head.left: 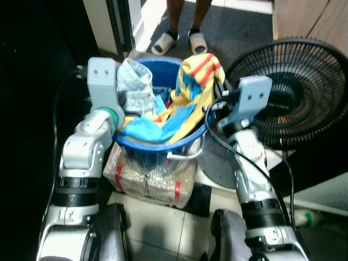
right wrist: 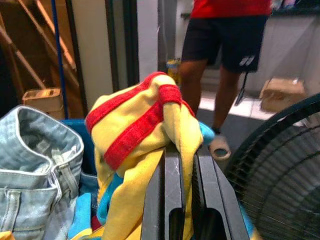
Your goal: Clothes washing
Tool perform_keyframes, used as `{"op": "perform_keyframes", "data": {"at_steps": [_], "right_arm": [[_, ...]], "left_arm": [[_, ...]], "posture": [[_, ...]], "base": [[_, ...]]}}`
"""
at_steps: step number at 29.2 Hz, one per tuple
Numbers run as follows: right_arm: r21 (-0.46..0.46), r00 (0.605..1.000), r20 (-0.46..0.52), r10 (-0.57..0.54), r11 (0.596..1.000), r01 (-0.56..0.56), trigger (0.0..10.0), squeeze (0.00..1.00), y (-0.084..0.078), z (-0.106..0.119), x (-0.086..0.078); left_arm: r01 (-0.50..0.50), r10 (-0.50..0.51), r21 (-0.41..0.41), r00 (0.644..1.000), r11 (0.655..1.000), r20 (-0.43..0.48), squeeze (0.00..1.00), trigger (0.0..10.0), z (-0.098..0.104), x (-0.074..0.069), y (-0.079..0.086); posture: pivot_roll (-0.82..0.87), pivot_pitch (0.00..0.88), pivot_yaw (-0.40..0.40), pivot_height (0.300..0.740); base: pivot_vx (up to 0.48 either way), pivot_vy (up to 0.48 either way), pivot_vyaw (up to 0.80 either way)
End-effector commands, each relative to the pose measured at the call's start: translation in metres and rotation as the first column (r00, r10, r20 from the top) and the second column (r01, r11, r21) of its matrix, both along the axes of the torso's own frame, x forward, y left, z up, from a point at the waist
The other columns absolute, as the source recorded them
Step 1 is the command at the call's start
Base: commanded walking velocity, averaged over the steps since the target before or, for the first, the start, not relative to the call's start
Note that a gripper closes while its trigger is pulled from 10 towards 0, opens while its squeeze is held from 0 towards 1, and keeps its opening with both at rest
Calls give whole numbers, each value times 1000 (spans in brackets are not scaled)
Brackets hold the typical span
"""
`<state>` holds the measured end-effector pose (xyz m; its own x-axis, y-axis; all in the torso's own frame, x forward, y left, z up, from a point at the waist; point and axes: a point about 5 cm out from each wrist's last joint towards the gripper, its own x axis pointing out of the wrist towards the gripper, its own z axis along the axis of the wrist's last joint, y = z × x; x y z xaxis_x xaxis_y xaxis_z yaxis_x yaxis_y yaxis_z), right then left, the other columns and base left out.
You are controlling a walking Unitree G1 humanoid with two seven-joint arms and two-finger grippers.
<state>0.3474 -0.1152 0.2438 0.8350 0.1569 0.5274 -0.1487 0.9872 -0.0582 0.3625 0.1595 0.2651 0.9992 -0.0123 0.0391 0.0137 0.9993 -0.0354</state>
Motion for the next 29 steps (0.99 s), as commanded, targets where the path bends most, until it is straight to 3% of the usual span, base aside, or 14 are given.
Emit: {"op": "perform_keyframes", "data": {"at_steps": [1, 9, 28, 29], "right_arm": [[8, 998, 31, -51, 999, 51, 10000, 0, -7, 2, -8], [-20, 991, 62, -119, 992, 121, 10000, 0, -7, 1, -17], [-46, 990, 50, -134, 990, 136, 10000, 0, -6, 0, -15], [-50, 988, 2, -152, 987, 152, 10000, 0, -9, -4, -11]], "left_arm": [[8, -7, -29, 999, 1000, 46, 0, 10000, 1, -5, 2], [87, -82, -24, 984, 996, 156, 0, 10000, 15, -11, -13], [94, -83, -49, 978, 994, 189, 0, 10000, 17, -9, -17], [98, -88, -46, 980, 994, 180, 0, 10000, 14, -10, -20]], "posture": [[137, 44, 28, 485], [122, 0, 21, 485], [119, 0, 6, 455], [119, 0, 7, 465]], "base": [[0, 0, 0], [0, 0, 0], [0, 0, 0], [0, 0, 0]]}}
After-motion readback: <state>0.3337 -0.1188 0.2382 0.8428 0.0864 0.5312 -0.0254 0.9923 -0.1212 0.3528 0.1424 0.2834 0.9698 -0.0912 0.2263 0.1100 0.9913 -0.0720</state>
